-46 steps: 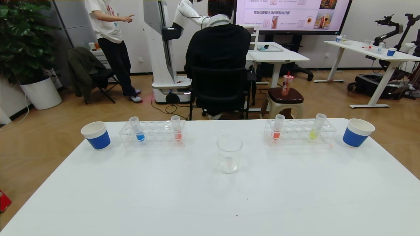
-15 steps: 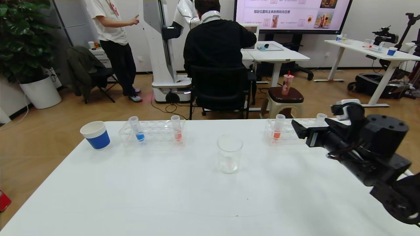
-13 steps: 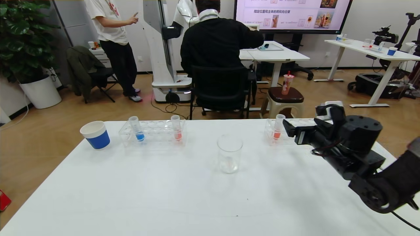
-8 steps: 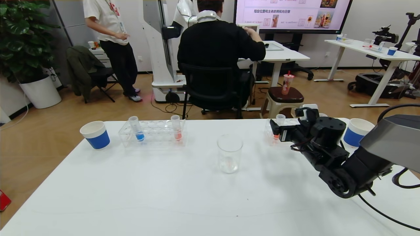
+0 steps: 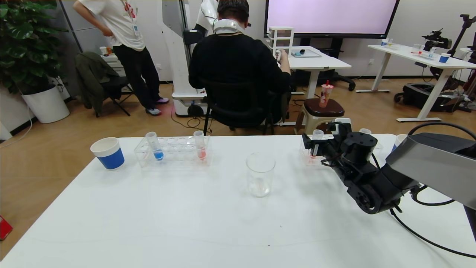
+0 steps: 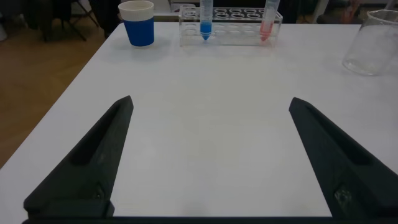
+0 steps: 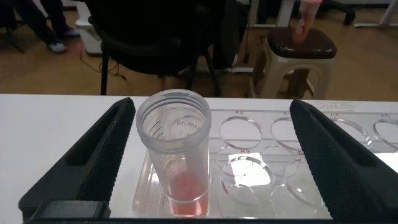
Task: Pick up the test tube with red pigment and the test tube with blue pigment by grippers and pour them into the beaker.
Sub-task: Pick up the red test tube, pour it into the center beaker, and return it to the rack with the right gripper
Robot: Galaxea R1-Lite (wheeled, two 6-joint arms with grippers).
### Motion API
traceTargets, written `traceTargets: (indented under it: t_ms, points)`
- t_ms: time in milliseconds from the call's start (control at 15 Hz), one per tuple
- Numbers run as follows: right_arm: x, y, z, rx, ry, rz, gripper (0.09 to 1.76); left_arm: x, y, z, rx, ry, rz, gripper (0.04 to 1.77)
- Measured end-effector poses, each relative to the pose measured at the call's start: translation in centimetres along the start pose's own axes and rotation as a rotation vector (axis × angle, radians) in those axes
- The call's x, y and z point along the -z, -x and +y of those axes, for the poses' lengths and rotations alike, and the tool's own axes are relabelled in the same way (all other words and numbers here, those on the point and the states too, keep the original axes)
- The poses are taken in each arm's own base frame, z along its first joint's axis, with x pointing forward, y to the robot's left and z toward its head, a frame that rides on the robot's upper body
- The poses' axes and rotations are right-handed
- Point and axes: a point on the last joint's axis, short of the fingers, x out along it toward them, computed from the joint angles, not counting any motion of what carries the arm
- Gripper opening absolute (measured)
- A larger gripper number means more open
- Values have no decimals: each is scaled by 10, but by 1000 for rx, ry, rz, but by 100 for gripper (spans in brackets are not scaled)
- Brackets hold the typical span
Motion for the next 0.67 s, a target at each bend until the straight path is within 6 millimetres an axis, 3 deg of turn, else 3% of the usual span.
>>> traceTargets:
  t_ms: [133,200,267,333,400,467,533,667]
  points:
    - [0,-1,0,-4,-5,-31,166,0,0,0,0,1,0,175]
    - [-1,-1,1,-7,-6,-46,144,0,0,0,0,0,0,175]
    - [-1,0,3,-12,-6,-52,108,0,0,0,0,0,0,175]
    - [-1,1,6,-20,-5,-63,60,0,0,0,0,0,0,175]
    - [-2,2,6,-20,-3,-68,37,0,0,0,0,0,0,175]
    - [-2,2,7,-21,-3,-68,39,0,0,0,1,0,0,175]
    - [-3,3,7,-19,-3,-70,63,0,0,0,-2,1,0,175]
    - [-5,3,7,-18,-3,-71,51,0,0,0,0,0,0,175]
